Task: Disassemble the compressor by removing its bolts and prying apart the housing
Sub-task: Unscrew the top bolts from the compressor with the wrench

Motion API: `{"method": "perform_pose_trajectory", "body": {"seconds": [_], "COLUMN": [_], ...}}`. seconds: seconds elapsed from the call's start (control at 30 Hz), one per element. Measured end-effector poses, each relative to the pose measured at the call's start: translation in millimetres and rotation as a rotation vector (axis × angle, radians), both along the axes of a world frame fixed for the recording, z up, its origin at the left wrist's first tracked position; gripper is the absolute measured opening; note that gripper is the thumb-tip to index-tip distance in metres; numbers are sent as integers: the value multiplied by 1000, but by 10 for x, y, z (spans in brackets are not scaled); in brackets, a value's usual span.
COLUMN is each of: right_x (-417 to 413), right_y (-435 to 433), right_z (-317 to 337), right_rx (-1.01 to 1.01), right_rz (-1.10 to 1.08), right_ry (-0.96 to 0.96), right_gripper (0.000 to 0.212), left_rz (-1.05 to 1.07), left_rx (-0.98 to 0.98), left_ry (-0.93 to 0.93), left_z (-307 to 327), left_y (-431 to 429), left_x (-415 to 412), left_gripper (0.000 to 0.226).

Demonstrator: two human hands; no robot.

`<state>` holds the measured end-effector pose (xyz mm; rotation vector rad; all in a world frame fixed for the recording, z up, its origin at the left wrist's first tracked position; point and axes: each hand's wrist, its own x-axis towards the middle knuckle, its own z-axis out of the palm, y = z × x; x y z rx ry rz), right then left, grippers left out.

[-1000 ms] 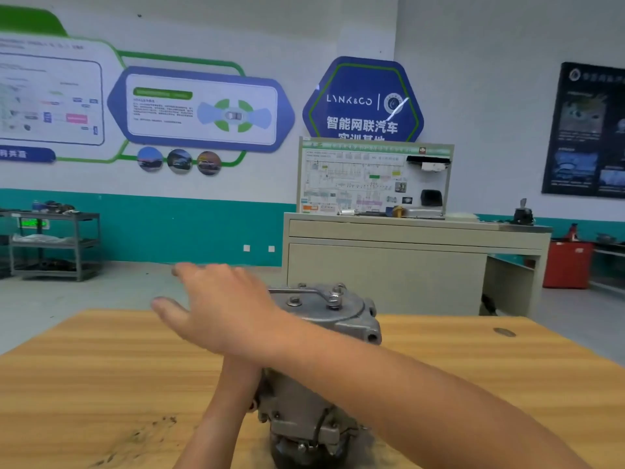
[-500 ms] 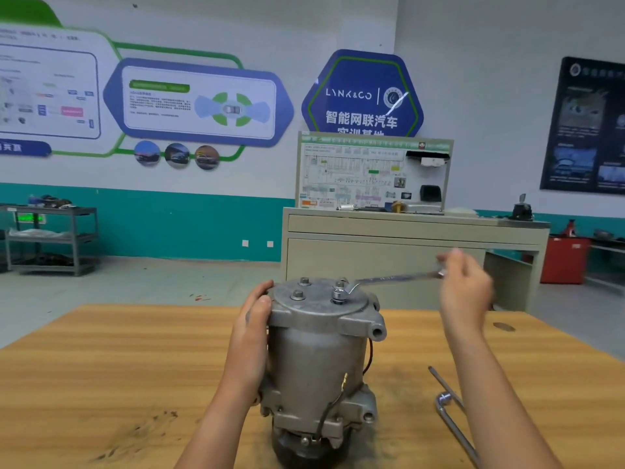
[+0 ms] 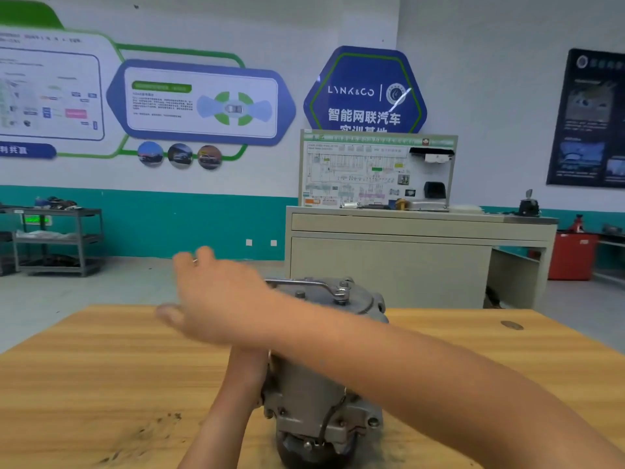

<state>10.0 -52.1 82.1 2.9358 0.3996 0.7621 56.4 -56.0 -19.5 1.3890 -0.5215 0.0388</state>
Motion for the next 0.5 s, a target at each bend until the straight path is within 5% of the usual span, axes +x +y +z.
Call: {"method": "perform_pose_trajectory", "body": {"seconds": [0.07, 0.17, 0.2, 0.33, 0.4, 0.5], "right_x": [-460, -1085, -1235, -1342, -1072, -411], "right_y": [36, -384, -607, -1627, -2044, -2219], "right_z": [-168, -445, -534, -585, -476, -185], "right_rx": [96, 478, 599, 780, 795, 681], "right_rz": [306, 674, 688, 54, -257, -382], "right_ry": [-296, -696, -811, -1182, -941, -290], "right_gripper": [32, 19, 19, 23, 22, 36], "left_rz": [7, -131, -174, -135, -124, -106], "left_rx": [-49, -431, -374, -121, -131, -137], "left_ry": [-58, -217, -168, -33, -29, -65], "left_z": [27, 72, 97, 67, 102, 88], "left_y": [-78, -126, -91, 73, 33, 10], "left_x": [-138, -393, -356, -142, -189, -251], "left_gripper": [34, 42, 44, 28, 29, 31]}}
